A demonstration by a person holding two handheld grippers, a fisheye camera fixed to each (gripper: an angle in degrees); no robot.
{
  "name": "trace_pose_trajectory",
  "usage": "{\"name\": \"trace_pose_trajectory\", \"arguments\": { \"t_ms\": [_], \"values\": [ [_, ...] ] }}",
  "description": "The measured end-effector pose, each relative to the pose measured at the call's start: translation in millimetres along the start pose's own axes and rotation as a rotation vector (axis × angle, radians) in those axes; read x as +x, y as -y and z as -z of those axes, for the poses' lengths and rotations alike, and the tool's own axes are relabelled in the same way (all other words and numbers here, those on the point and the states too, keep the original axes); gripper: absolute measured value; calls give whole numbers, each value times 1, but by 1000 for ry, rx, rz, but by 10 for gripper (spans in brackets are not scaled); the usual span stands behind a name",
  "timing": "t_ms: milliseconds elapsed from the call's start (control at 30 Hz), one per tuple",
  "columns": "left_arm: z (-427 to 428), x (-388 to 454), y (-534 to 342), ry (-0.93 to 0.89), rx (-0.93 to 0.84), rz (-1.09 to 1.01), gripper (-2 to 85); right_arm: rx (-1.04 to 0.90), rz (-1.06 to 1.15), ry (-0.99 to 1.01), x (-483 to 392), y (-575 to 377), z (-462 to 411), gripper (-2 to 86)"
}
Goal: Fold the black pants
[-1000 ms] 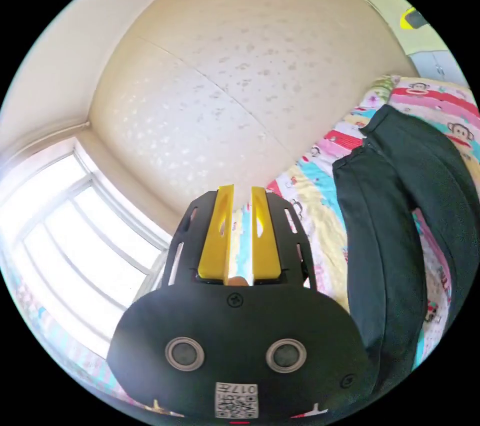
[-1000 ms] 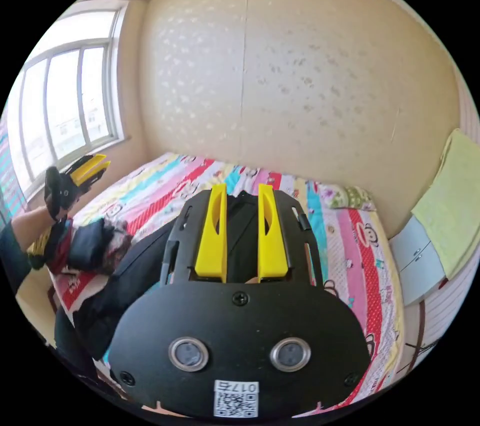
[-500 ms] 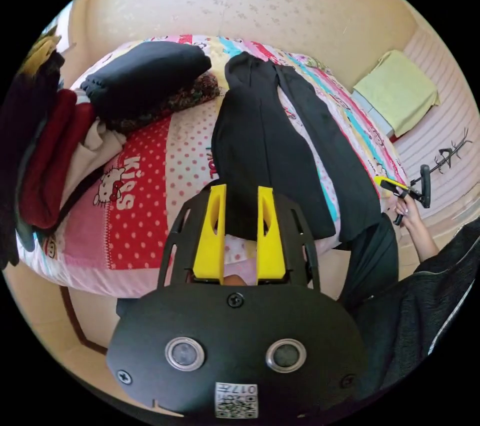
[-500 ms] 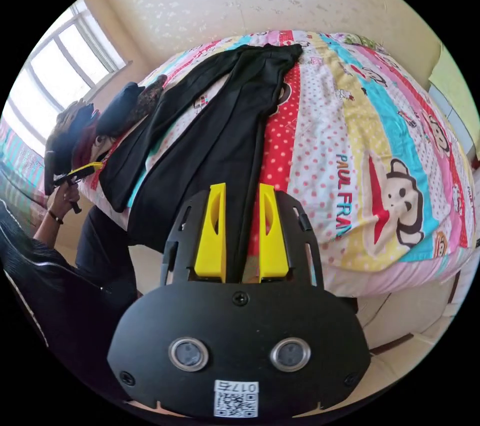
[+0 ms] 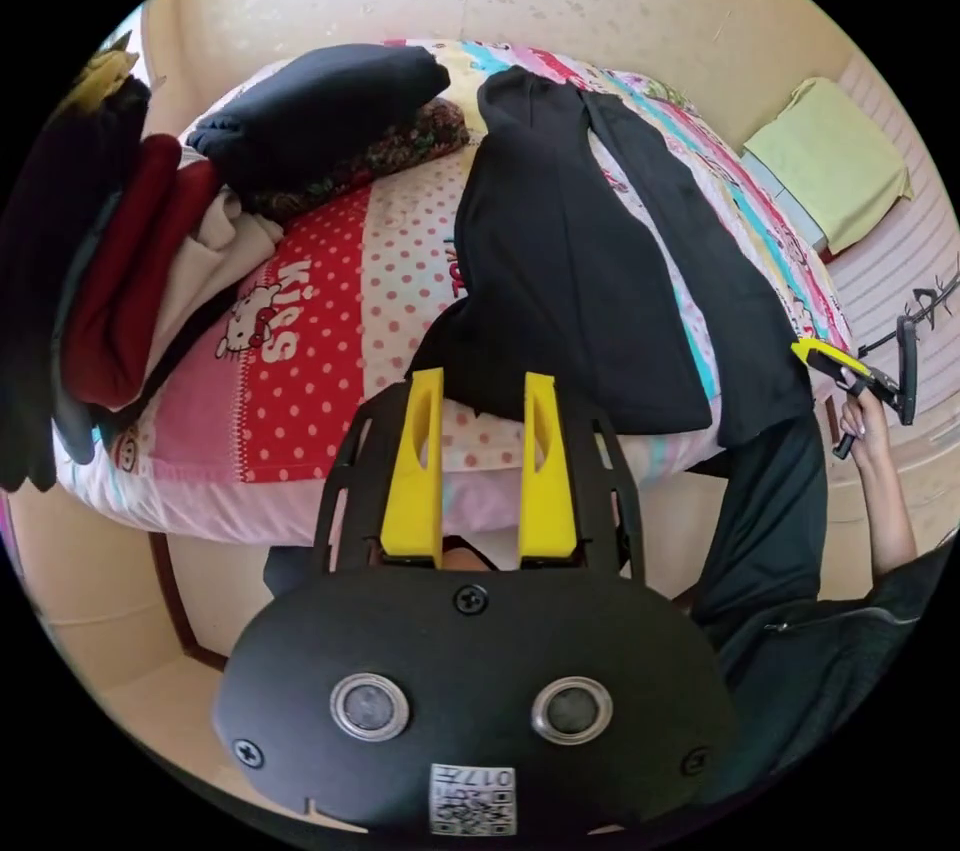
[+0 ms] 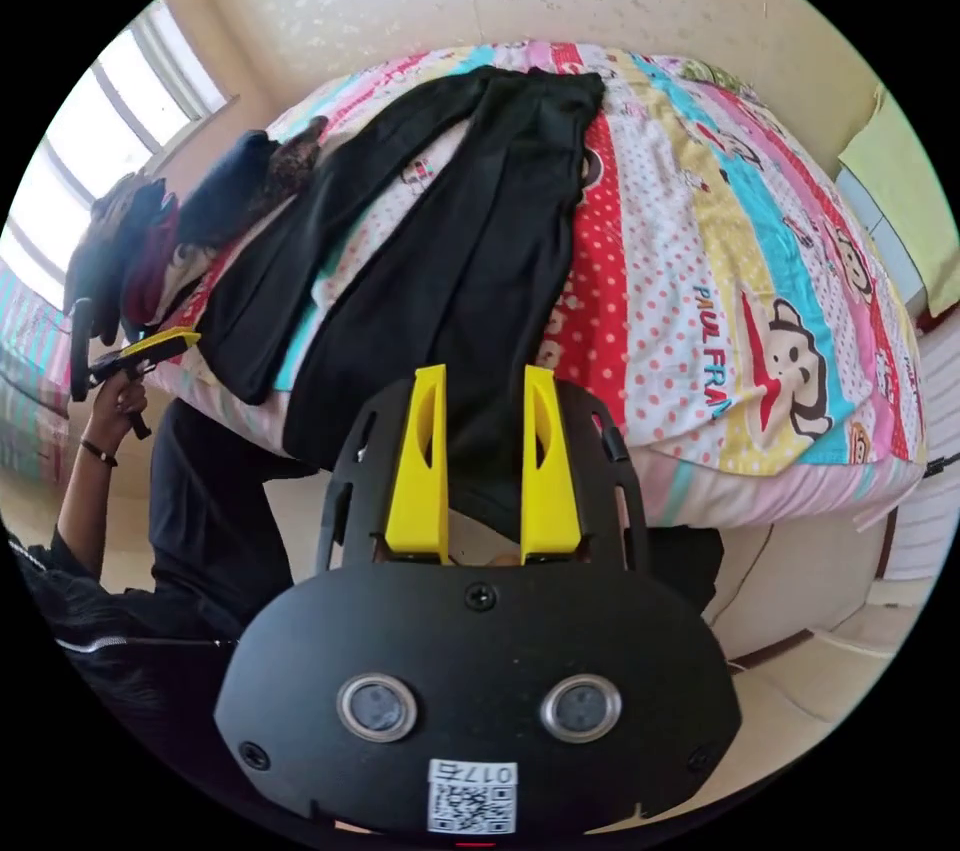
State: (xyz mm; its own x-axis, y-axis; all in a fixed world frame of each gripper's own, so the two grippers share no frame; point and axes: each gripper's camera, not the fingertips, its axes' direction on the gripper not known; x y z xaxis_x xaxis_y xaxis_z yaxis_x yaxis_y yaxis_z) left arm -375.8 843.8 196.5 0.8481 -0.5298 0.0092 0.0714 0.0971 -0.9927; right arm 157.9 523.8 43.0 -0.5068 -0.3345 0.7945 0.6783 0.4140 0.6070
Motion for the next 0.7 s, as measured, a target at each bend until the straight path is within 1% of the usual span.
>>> {"name": "trace_pose_trajectory", "arguments": {
  "t_ms": [33,100,133,167,200,267,300,333,367,400,433,500,533,567,600,633,667,700],
  "values": [
    [7,-10,-5,34,39,-1,118,22,32,47,-8,-4,2,107],
    [9,-33,-7,54,73,36,117,83,115,244,-34,-14,-2,99],
    [7,-54,-3,-3,66,95,115,73,123,279,-39,-14,-6,98],
    [7,-73,4,-97,68,141,111,25,133,325,-51,-9,-18,98],
    [8,-81,7,-134,81,159,111,-33,132,338,-62,-4,-30,98],
    [8,-100,17,-186,126,197,106,-52,168,343,-78,-3,-44,101],
    [3,-102,20,-188,106,200,105,-61,170,339,-86,-6,-54,101],
    [-15,-101,26,-203,14,188,103,-75,156,334,-88,-8,-60,102],
    [-32,-98,27,-175,-39,177,102,-114,115,324,-90,-14,-75,104],
    [-31,-96,23,-142,0,178,102,-175,70,318,-90,-24,-94,105],
    [-31,-91,14,-102,53,180,101,-176,50,319,-90,-31,-101,106],
    [-26,-87,1,-66,120,220,95,-43,10,309,-84,-59,-95,94],
    [-23,-84,-6,-45,145,252,90,-25,4,319,-82,-64,-94,86],
    [-20,-79,-10,-19,151,263,82,-15,-23,372,-76,-73,-94,69],
    [-19,-77,-10,-3,149,264,78,-16,-114,428,-65,-79,-95,56],
    [-16,-73,-9,31,140,253,72,-21,-157,460,-60,-81,-96,49],
    [-11,-70,-5,61,109,227,64,-50,-217,511,-51,-81,-95,43],
    [-7,-69,-2,65,87,209,59,-93,-229,535,-47,-78,-91,39]
  ]
}}
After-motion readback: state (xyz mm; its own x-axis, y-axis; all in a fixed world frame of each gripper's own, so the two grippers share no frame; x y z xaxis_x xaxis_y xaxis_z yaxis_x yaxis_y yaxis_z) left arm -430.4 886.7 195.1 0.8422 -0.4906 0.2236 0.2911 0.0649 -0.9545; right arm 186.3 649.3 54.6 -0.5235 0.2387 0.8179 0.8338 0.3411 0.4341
